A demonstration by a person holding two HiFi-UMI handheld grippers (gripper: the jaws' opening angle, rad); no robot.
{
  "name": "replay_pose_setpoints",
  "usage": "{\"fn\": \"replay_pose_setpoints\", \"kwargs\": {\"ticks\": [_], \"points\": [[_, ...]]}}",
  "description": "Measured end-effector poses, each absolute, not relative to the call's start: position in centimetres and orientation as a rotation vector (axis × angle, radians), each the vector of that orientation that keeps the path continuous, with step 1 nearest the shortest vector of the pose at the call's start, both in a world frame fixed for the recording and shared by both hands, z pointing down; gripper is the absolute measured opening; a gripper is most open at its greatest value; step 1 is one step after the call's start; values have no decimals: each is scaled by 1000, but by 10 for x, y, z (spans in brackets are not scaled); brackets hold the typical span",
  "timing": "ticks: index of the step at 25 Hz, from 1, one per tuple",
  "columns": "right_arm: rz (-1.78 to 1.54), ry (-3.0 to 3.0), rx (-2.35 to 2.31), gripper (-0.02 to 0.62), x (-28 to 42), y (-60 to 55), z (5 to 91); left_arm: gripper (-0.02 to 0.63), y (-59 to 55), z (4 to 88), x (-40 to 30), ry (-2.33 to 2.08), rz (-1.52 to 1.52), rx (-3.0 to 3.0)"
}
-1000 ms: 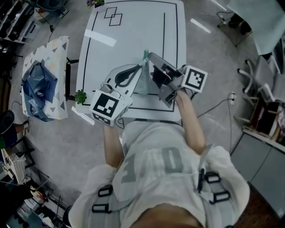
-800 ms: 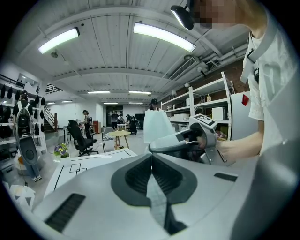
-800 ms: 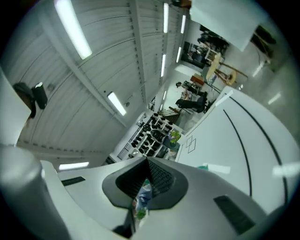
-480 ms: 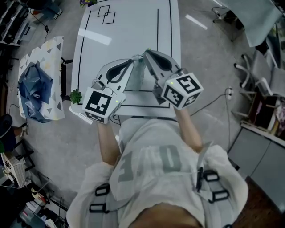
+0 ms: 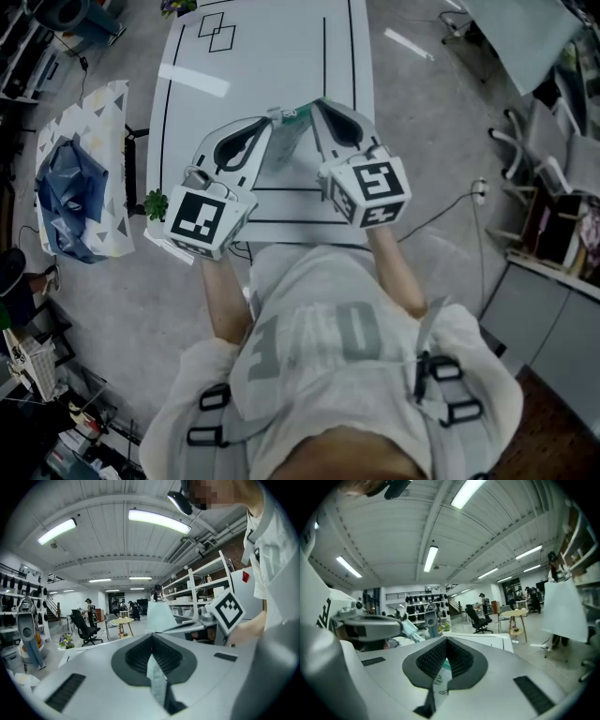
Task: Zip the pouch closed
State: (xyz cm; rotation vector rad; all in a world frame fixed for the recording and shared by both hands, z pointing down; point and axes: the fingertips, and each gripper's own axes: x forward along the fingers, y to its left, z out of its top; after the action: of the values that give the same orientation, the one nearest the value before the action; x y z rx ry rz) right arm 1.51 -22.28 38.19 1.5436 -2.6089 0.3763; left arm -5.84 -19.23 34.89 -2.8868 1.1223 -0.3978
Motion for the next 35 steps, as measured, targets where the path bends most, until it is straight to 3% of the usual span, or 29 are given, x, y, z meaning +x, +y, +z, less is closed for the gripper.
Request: {"fn": "replay_pose_setpoints", "kwargs": {"ticks": [5,11,12,14,16,24,28,35], "points": [[547,-2704,1537,5,39,-221,383,8,-194,330,-97,1227,-341,-2871],[1119,-3004,1152,9,-24,-218,355,8,-184,321,-94,1170,-373,-2854],[1289,-3029,1030,23,-37,-220,351,8,-182,321,-94,1164,-373,-2856],[1614,-3055,707,209,-60,-223,343,8,-178,321,-95,1159,-375,-2860],[1818,-3016,463,209,-75,-222,341,8,-173,322,-98,1157,-383,-2861],[2008,-2968,135,207,-87,-208,330,8,-169,333,-94,1150,-488,-2834],[1939,-2935,244,207,-89,-214,345,8,-165,324,-88,1116,-452,-2851],[2076,-2859,43,207,-87,-205,345,8,-161,325,-82,1082,-464,-2843]]}}
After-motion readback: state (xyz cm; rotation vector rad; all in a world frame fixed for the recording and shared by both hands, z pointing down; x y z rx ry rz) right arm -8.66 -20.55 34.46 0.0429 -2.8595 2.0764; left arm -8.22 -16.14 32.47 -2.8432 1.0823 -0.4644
